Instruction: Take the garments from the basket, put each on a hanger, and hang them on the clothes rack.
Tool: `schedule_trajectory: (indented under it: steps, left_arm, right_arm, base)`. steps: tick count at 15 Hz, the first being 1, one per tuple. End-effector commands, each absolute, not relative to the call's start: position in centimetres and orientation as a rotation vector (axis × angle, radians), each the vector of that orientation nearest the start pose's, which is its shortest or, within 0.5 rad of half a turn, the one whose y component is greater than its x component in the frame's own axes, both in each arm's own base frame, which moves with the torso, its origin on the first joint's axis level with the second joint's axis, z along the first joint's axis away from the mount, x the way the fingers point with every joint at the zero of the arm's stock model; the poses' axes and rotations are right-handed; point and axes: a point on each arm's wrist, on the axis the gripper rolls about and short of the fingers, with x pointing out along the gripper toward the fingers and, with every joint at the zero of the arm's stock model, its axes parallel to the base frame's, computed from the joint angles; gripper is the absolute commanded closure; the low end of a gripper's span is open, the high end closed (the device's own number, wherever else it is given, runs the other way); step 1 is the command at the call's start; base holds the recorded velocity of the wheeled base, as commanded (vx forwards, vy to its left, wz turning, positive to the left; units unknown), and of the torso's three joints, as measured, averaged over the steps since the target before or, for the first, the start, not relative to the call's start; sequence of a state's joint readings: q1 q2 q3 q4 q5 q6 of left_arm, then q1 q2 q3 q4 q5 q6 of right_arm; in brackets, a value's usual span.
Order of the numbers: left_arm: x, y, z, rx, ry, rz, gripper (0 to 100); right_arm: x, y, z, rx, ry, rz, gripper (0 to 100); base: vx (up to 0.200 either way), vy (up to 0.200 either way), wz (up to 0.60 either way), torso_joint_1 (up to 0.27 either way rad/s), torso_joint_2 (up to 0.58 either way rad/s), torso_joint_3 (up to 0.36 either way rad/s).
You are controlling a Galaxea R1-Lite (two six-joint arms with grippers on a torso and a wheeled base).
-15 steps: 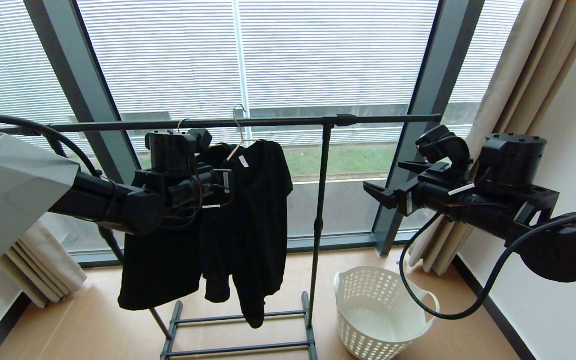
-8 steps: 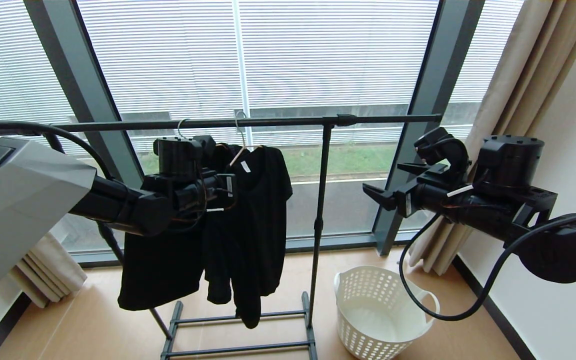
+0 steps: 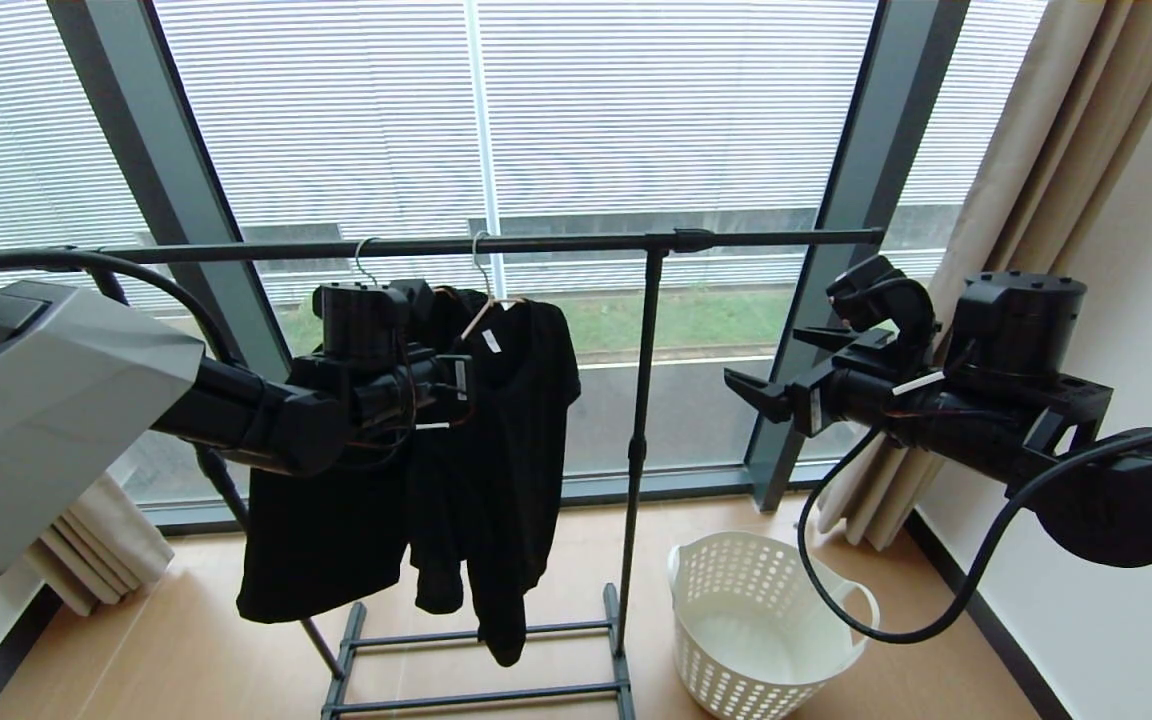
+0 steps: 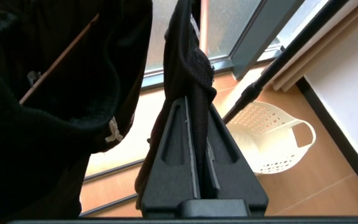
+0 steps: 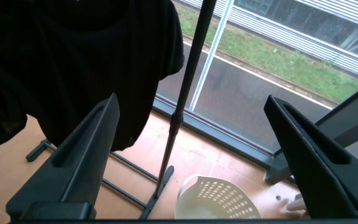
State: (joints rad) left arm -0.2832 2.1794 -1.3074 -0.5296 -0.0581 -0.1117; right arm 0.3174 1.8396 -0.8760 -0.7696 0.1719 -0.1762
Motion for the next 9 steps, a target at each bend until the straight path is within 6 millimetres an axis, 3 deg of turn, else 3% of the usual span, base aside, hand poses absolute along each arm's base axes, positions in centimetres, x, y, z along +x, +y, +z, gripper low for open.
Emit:
schedule_trajectory:
  steps: [1,7,9]
  left_arm:
    - [41.9,-12.4,12.9,-0.072,0.357,-0.319,0]
    - [40.1,-12.0,14.7,-0.071,0.342,-0.324,0]
    - [37.3,-11.4,16.7,-0.069,0.326,-0.333,0]
  right_arm:
    - [32.4,11.0,16.9,-0.187,0.153,0.504,0]
    - [32.3,11.0,17.0,-0.186,0.15,0.504,0]
    - [32.2,10.8,17.3,-0.184,0.141,0.5,0]
  base:
    - [0.0,0.0,0.0,0.0,0.0,0.0]
    - [0.0,0.0,0.0,0.0,0.0,0.0]
    - [0.0,0.0,0.0,0.0,0.0,0.0]
